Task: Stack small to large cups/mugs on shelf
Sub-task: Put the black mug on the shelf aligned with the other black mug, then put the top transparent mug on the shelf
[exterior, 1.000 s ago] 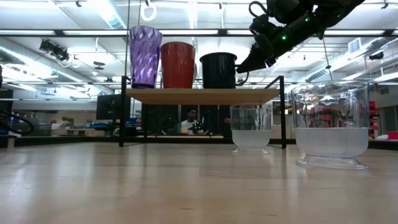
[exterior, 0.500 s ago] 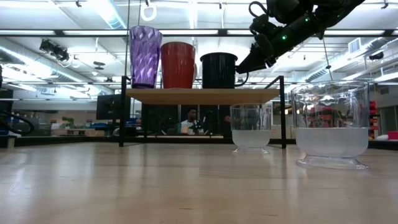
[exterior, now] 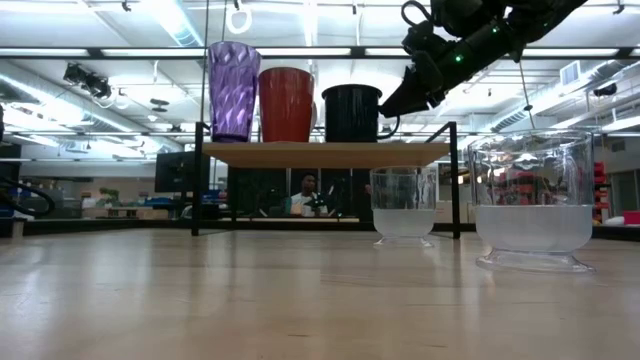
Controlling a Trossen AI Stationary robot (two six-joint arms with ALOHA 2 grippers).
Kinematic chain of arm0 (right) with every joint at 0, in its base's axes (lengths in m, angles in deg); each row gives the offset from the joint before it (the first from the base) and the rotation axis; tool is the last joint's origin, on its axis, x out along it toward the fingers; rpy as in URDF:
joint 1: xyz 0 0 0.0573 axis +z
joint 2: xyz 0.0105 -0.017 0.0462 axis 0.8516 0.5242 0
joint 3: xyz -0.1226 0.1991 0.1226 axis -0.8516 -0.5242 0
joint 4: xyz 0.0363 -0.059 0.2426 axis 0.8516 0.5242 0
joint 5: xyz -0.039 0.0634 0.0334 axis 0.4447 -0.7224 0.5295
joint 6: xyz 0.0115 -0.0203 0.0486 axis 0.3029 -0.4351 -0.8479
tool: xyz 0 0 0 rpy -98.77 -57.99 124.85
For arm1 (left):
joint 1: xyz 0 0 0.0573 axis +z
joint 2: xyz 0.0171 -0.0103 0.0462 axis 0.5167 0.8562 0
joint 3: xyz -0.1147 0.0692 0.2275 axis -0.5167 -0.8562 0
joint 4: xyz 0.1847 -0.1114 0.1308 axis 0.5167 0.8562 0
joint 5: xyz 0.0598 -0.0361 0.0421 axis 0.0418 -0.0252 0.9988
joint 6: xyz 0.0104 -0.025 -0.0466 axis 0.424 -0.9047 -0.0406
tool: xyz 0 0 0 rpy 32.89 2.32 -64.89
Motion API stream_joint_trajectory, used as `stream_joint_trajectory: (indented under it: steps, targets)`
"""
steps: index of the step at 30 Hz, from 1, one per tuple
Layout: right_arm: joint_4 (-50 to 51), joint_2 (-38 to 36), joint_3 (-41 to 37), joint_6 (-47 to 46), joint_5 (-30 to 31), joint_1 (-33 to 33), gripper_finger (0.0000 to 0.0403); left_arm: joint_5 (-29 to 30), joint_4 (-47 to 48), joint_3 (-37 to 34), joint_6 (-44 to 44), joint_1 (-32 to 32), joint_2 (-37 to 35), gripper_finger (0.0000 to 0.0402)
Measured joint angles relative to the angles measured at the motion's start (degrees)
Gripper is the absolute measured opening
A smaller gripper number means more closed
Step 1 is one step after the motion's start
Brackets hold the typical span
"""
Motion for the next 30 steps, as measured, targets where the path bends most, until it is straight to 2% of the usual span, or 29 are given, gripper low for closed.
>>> stream_joint_trajectory:
  steps: [8, 16, 22, 30]
  targets:
    - [0.25, -2.48, 0.00, 0.62, 0.00, 0.00, 0.0281, 0.00, 0.02, -0.02, -0.02, 0.00, 0.00, 0.0113]
    - [7.16, -9.49, 0.00, -0.74, -0.01, 1.68, 0.0293, 0.02, 0.04, -0.02, -0.02, 0.00, 0.00, 0.0113]
    - [10.98, -11.71, 0.00, -4.74, -1.97, 9.88, 0.0280, 0.00, 0.03, -0.01, -0.04, 0.00, 0.00, 0.0110]
    - [13.02, -5.13, 0.00, -10.52, -1.77, 22.11, 0.0257, 0.00, 0.02, -0.02, -1.11, -0.02, 0.00, 0.0114]
